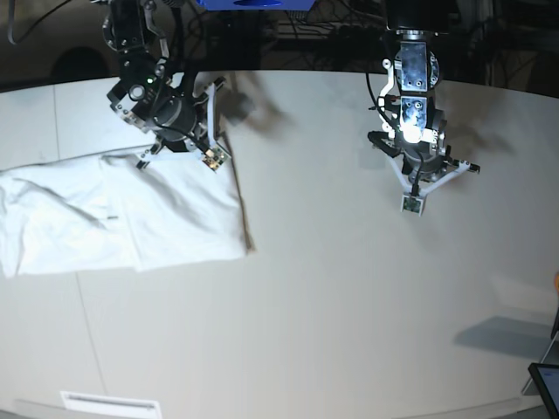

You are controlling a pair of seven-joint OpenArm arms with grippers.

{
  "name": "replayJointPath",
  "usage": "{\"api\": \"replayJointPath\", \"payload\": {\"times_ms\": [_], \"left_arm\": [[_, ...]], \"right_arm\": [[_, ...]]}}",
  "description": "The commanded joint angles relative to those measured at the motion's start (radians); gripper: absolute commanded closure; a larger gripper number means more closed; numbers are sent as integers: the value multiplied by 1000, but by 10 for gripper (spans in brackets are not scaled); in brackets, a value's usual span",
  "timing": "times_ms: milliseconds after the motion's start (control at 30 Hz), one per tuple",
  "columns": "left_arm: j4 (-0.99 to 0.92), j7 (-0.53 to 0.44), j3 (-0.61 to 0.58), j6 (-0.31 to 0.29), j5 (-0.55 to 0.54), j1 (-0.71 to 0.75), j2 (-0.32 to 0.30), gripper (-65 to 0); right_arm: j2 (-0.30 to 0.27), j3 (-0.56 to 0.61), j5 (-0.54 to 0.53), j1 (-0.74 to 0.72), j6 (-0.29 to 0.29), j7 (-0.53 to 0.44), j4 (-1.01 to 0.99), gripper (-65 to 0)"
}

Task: Fold the T-shirt properly
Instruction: 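Drag the held end with the right gripper toward the folded middle, then open the right gripper and bring the left gripper over the shirt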

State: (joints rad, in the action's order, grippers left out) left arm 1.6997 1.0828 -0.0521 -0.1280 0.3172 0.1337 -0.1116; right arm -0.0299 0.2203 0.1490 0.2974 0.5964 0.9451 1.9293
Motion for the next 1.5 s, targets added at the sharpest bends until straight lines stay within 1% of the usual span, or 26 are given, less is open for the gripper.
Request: {"api": "replayJointPath", "payload": {"times_ms": [0,100,233,300,400,533,567,600,667,733,800,900,1000,1067,1133,1200,1300,1433,1467], "left_arm": [[-2,23,-1,-11,-33,2,-1,0],[-2,23,-1,-11,-33,2,-1,0],[-2,23,-1,-11,-33,2,-1,0],[-2,23,-1,-11,-33,1,-1,0],[-2,23,-1,-11,-33,1,-1,0],[-2,23,-1,-11,-33,1,-1,0],[-2,23,-1,-11,-33,1,-1,0],[-2,23,-1,-11,-33,1,-1,0],[-2,23,-1,-11,-31,1,-1,0],[-2,23,-1,-11,-31,1,-1,0],[-2,23,-1,-11,-33,-6,-1,0],[-2,23,-1,-11,-33,-15,-1,0],[-2,21,-2,-11,-34,-35,2,0],[10,13,-10,-11,-40,-35,3,0],[43,-36,-12,-11,-92,-33,5,0],[86,-79,-12,-11,-181,-26,0,0],[142,-97,-12,-11,-336,-24,-1,0],[204,-103,-13,-11,-557,-36,0,0],[219,-117,-13,-11,-608,-44,2,0]], "right_arm": [[3,0,-7,3,-3,-5,37,-4],[15,12,-7,19,-3,18,63,-4],[28,78,-7,42,-6,33,63,-4],[55,121,-7,52,-8,36,62,-4],[97,167,-7,64,-8,67,62,-6],[107,209,-7,61,-11,71,58,-10],[109,207,-7,61,-25,71,58,-10],[109,209,-7,61,-53,71,58,-16],[109,209,-9,62,-125,73,57,-51],[109,209,-10,66,-160,94,57,-102],[110,209,-12,64,-161,137,58,-165],[110,205,-12,66,-161,140,63,-222],[103,198,-9,53,-169,139,68,-231],[101,147,-7,27,-188,139,69,-231],[100,80,-7,10,-221,139,74,-231],[98,20,-7,-5,-249,139,80,-231],[81,-74,-7,-13,-258,139,83,-231],[80,-206,-7,-33,-258,134,81,-231],[80,-239,-7,-42,-258,124,80,-231]]}}
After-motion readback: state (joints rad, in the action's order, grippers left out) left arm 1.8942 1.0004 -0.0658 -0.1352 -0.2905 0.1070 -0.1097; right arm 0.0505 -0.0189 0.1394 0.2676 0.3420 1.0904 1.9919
